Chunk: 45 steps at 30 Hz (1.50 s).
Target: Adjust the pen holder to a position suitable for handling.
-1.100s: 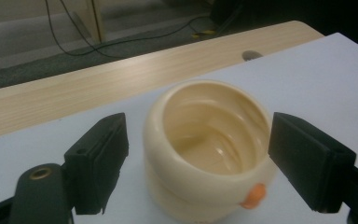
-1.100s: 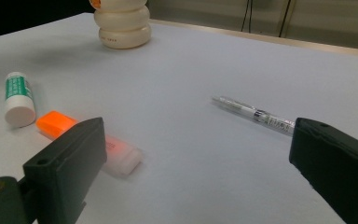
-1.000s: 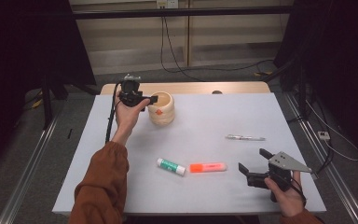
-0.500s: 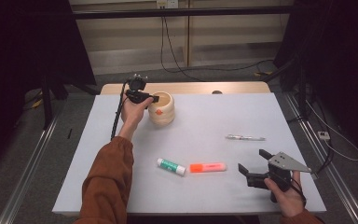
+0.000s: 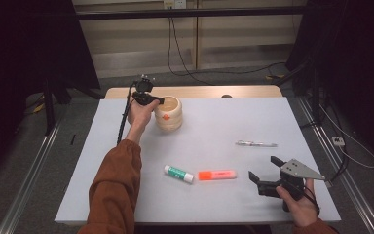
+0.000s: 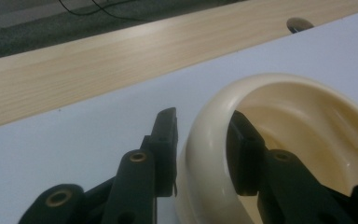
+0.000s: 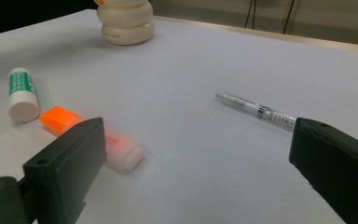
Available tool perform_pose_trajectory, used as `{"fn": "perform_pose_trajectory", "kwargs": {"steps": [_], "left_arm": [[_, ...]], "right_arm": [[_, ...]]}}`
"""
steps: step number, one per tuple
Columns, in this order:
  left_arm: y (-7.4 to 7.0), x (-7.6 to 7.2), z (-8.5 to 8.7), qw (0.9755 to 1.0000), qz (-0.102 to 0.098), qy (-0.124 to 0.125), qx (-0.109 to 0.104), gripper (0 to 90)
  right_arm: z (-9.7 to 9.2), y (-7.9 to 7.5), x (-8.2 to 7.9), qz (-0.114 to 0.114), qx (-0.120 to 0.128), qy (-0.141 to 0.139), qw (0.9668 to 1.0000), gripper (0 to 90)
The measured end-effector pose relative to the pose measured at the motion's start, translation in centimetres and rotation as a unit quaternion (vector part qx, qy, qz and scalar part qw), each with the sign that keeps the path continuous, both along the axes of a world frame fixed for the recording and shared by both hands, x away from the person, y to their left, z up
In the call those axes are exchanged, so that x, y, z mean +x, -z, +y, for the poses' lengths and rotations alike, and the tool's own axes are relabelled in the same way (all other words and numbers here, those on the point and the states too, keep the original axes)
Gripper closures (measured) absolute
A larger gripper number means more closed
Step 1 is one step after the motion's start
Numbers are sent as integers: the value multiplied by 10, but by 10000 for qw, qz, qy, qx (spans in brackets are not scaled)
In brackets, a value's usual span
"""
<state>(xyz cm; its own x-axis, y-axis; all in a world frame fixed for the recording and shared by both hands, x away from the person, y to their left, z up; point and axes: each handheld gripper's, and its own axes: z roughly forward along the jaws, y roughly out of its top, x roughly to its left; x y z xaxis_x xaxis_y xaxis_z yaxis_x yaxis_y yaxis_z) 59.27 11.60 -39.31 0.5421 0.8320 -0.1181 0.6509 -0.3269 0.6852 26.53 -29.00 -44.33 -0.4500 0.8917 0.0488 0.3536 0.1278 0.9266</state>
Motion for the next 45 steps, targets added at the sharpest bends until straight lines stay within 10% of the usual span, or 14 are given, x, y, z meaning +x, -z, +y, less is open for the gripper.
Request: {"fn": "perform_pose_trajectory", "kwargs": {"steps": [23, 45], "left_arm": [[-19, -15, 2, 9998, 75, 37, -204, 725], [-41, -67, 7, 9993, -39, -2, -376, 733]], "right_arm": [[0, -1, -1, -34, -4, 10, 10000, 35], [1, -1, -1, -43, -13, 33, 10000, 35]]}}
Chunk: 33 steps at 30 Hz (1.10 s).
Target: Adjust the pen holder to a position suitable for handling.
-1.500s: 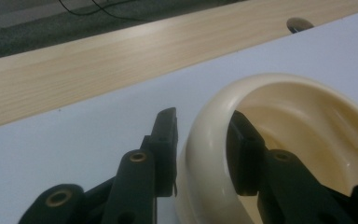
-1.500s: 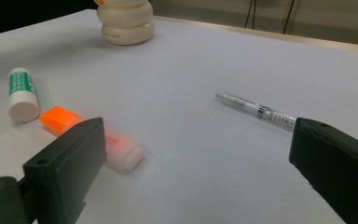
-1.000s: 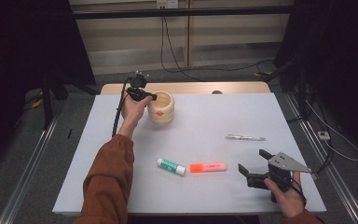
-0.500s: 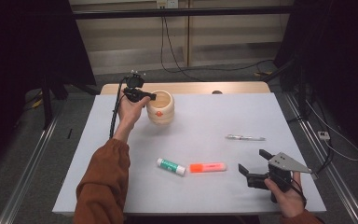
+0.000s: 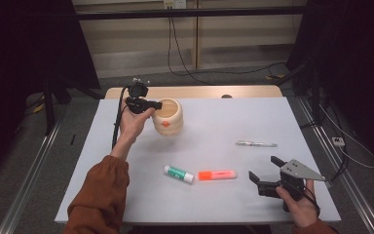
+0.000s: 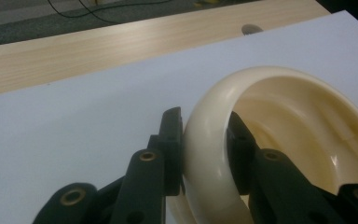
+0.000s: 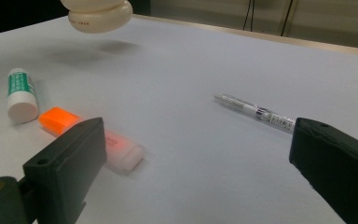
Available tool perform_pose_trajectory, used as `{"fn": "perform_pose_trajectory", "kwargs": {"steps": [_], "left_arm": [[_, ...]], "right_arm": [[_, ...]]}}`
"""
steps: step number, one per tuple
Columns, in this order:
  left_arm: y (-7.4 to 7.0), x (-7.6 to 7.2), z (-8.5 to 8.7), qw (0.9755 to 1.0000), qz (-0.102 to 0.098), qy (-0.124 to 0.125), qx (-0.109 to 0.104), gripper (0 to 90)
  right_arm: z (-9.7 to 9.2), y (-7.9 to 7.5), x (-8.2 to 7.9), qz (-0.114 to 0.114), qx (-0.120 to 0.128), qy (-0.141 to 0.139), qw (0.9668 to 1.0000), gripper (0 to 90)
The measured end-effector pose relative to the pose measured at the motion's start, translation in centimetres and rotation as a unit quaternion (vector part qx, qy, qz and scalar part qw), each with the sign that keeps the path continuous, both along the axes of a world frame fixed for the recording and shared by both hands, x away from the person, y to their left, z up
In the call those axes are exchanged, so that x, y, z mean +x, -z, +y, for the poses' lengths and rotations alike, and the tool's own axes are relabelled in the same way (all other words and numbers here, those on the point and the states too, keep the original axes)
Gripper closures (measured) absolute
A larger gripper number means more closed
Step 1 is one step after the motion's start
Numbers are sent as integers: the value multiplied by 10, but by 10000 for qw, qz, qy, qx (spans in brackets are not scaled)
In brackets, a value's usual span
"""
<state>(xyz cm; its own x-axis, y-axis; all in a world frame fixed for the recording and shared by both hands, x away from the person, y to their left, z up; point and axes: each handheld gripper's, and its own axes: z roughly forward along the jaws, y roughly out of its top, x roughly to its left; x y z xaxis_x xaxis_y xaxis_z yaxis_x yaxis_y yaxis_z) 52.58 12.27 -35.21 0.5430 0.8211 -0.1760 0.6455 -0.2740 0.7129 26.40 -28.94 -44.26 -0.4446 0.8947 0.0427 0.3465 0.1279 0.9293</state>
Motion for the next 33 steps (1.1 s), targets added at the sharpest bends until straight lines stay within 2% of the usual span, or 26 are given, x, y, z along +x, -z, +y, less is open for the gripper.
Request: {"fn": "perform_pose_trajectory", "kwargs": {"steps": [13, 17, 22, 26, 30, 33], "left_arm": [[1, -32, -14, 9992, 0, 214, -336, 734], [2, -42, -24, 9991, -39, 311, -288, 730], [5, -50, -39, 9989, 43, 370, -294, 733], [10, -53, -49, 9987, 105, 337, -361, 728], [18, -53, -62, 9984, 264, 372, -332, 728], [20, -53, -66, 9986, 280, 358, -278, 728]], "right_arm": [[0, 0, 1, -4, 3, -17, 10000, 35], [0, 0, 1, -10, 2, -21, 10000, 35], [0, 0, 0, -13, 7, -36, 10000, 36], [0, 0, 0, -11, 12, -40, 10000, 35], [0, 0, 0, -11, 11, -41, 10000, 35], [0, 0, 0, -8, 17, -47, 10000, 36]]}}
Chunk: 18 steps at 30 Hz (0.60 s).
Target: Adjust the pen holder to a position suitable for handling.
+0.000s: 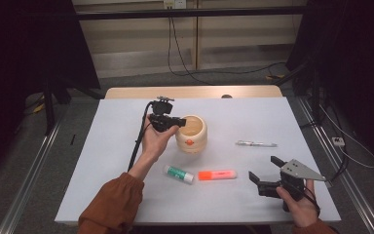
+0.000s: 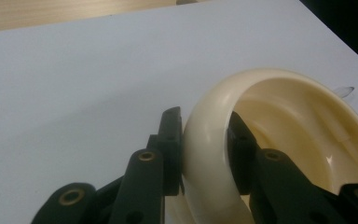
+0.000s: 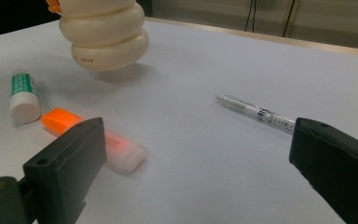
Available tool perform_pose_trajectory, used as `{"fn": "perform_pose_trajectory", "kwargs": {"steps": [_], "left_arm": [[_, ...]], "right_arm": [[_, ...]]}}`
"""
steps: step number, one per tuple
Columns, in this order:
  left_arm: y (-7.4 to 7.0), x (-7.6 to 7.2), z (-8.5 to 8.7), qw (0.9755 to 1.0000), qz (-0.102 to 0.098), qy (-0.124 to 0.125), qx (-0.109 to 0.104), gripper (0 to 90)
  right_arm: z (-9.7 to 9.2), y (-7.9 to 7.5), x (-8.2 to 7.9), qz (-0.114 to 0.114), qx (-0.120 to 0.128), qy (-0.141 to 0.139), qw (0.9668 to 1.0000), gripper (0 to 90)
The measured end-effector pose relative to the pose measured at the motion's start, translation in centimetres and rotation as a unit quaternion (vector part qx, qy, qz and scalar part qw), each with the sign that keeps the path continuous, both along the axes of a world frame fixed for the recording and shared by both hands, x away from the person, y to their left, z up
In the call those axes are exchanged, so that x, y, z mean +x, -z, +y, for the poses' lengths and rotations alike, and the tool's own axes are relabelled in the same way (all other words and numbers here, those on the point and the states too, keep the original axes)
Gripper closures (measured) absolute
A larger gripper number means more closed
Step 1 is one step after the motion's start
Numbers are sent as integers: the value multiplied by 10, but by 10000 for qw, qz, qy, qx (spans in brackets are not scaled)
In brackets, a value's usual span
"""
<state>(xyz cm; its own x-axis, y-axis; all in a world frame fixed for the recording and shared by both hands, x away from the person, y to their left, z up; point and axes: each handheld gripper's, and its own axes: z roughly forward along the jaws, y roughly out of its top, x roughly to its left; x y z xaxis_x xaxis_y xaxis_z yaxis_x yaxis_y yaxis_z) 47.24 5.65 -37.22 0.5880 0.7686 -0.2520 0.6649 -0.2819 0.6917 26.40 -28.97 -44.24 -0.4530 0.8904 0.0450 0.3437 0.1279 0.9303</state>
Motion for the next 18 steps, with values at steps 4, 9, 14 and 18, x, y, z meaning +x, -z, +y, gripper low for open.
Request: {"fn": "perform_pose_trajectory", "kwargs": {"steps": [4, 9, 14, 18], "left_arm": [[6, 1, -8, 9999, 84, -44, 43, 725], [12, -1, -17, 9998, 130, -27, 128, 725], [15, -3, -20, 9991, 240, -76, 343, 728], [17, -1, -18, 9990, 296, -101, 330, 729]], "right_arm": [[0, 0, 0, -5, -3, -6, 10000, 35], [0, 0, 0, -11, -8, -14, 10000, 35], [0, 0, 0, -13, -4, -15, 10000, 35], [0, 0, 0, -15, -10, -16, 10000, 35]]}}
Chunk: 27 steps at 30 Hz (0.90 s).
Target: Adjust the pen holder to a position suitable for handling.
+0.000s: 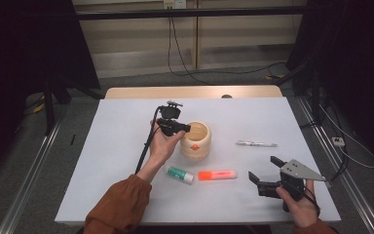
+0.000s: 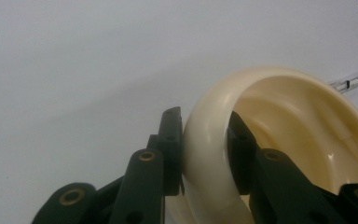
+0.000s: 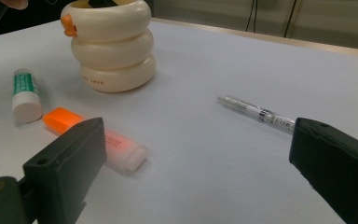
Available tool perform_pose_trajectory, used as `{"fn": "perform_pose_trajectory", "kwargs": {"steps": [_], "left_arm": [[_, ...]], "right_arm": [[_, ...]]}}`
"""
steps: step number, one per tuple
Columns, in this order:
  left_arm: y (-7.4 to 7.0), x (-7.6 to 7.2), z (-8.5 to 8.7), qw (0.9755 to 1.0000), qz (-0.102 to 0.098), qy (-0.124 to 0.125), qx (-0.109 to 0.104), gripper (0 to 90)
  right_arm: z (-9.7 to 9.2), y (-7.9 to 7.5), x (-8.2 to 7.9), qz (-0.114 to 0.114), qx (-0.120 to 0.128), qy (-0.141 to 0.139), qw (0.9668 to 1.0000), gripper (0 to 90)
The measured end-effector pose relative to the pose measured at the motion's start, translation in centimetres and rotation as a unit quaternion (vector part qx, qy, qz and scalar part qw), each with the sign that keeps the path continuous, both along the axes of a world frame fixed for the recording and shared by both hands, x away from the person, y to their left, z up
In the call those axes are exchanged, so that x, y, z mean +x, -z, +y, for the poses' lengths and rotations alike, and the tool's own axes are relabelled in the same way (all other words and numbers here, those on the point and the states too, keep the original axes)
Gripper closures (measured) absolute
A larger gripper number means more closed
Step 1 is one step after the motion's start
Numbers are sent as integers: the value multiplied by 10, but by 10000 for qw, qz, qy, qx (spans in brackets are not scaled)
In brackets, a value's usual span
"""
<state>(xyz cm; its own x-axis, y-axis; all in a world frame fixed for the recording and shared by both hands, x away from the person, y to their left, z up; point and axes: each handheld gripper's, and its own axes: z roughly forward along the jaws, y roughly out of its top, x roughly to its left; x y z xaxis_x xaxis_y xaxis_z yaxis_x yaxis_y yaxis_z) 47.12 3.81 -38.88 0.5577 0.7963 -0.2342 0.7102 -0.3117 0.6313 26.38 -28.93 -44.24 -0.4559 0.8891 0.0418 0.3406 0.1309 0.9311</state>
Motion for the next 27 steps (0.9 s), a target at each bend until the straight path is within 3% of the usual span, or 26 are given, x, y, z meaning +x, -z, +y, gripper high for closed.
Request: {"fn": "perform_pose_trajectory", "kwargs": {"steps": [11, 14, 17, 18, 19, 21, 23, 27], "left_arm": [[2, 3, 3, 9997, 141, 85, -167, 712], [3, 3, 2, 9998, 99, 122, -139, 609], [4, 3, 2, 9994, 75, 189, -291, 557], [4, 3, 3, 9995, 39, 183, -269, 471], [3, 3, 3, 9993, 12, 219, -309, 471], [2, 2, 4, 9986, -19, 348, -388, 383], [-1, 0, 4, 9986, -185, 402, -297, 269], [-5, -2, 7, 9976, -387, 497, -291, 197]], "right_arm": [[0, 0, 0, 6, -7, -4, 10000, 35], [0, 0, 0, 5, -8, -3, 10000, 35], [0, 0, 0, 2, -9, -6, 10000, 35], [0, 0, 0, 6, -7, -7, 10000, 35], [0, 0, 0, 6, -7, -7, 10000, 35], [0, 0, 0, 7, -4, -3, 10000, 35], [0, 0, 0, 8, 4, -1, 10000, 35], [0, 0, 0, 6, -10, -9, 10000, 35]]}}
